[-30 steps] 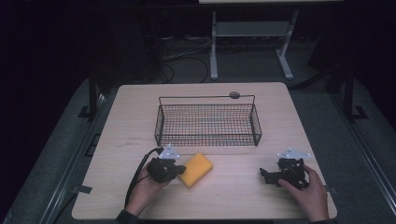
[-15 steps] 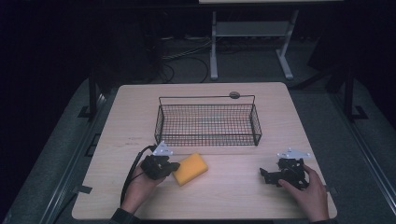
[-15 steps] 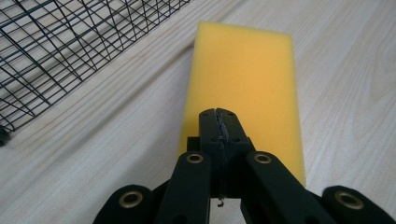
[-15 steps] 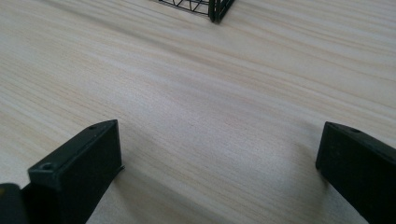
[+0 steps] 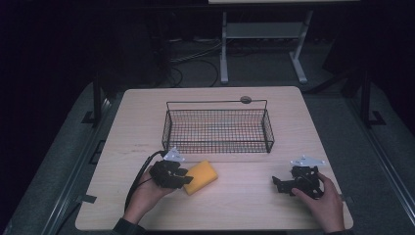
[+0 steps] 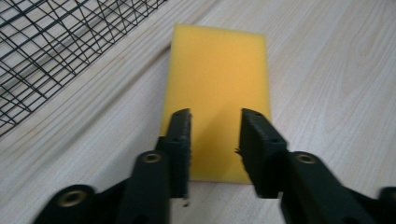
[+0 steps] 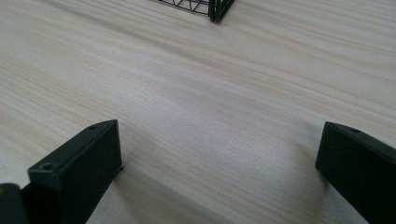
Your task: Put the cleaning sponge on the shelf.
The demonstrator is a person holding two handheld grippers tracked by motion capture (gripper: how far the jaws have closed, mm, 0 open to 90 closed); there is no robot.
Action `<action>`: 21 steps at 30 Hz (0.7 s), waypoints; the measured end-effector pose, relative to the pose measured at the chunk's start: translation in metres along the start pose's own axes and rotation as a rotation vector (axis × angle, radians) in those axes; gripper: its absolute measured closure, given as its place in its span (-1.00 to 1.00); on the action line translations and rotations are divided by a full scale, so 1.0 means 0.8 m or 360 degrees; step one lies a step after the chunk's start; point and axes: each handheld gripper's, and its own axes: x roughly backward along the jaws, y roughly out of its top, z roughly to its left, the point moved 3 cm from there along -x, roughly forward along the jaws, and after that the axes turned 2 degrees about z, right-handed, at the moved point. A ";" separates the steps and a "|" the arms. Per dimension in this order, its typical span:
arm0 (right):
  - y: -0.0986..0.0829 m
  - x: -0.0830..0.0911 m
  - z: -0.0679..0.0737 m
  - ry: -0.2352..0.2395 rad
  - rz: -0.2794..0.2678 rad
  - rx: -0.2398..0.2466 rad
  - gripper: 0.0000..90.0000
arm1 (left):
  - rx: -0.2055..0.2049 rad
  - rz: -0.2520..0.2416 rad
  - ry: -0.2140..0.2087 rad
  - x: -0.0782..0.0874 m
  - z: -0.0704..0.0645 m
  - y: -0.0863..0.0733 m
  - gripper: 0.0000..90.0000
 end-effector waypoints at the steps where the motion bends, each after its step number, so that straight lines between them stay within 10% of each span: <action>1: 0.000 0.000 0.000 0.0000 0.0000 0.0000 -1.00 | 0.0000 0.0000 0.0000 0.000 0.000 0.000 0.24; 12: 0.000 0.000 0.000 0.0000 0.0000 0.0000 -1.00 | -0.0060 0.0099 0.0029 0.000 -0.003 0.024 -0.68; 21: 0.000 0.000 0.000 0.0000 0.0000 0.0000 -1.00 | -0.0169 0.0246 0.0032 -0.021 -0.012 0.041 -0.95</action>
